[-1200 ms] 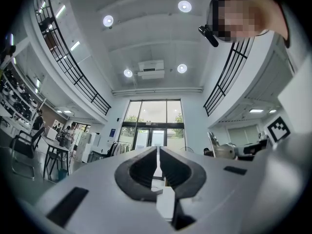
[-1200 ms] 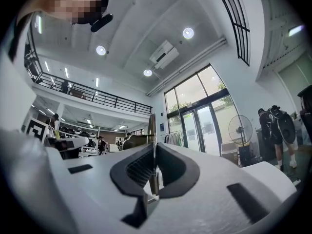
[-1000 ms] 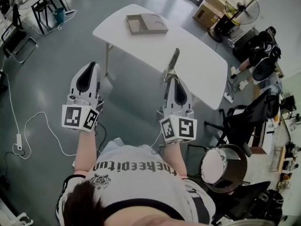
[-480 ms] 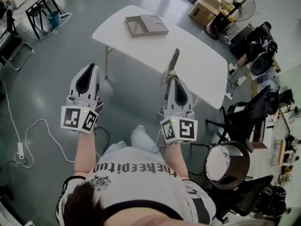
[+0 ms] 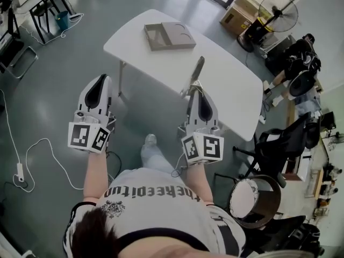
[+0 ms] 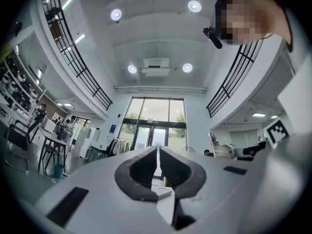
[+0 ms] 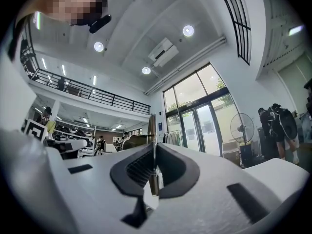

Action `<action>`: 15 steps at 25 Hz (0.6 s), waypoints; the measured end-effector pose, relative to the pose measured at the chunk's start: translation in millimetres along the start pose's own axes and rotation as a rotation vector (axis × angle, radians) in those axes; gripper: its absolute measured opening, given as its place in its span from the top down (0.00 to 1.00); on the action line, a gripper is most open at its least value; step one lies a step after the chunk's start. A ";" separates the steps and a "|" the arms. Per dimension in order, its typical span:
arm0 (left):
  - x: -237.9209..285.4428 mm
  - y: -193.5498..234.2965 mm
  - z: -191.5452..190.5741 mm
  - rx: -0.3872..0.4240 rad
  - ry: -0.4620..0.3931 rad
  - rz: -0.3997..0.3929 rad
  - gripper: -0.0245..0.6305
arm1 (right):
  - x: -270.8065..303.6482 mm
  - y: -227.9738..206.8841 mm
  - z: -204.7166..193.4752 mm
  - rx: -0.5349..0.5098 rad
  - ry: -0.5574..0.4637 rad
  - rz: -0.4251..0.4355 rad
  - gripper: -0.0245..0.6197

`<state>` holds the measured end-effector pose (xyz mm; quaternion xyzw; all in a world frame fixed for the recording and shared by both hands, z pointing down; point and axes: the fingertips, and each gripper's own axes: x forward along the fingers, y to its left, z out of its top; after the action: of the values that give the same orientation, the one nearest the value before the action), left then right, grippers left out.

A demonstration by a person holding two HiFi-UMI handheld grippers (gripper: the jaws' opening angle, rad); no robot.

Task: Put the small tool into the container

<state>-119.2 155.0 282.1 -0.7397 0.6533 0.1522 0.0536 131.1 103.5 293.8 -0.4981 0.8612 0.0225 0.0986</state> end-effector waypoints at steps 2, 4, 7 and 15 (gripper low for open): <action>18.0 7.6 -3.2 0.002 -0.003 0.015 0.94 | 20.5 -8.3 -2.0 0.007 -0.006 0.007 0.95; 37.7 11.8 -5.1 0.003 -0.007 0.022 0.94 | 40.6 -17.4 -1.5 0.009 -0.011 0.016 0.95; 70.5 10.3 -7.8 0.010 -0.016 0.021 0.94 | 68.9 -35.6 0.3 0.005 -0.014 0.029 0.95; 144.2 -2.3 -25.8 0.022 -0.020 0.005 0.94 | 121.5 -85.1 -3.0 0.013 -0.027 0.036 0.95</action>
<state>-98.6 11.1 263.7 -0.7360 0.6562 0.1522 0.0679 145.1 -43.4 278.4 -0.4814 0.8688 0.0253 0.1132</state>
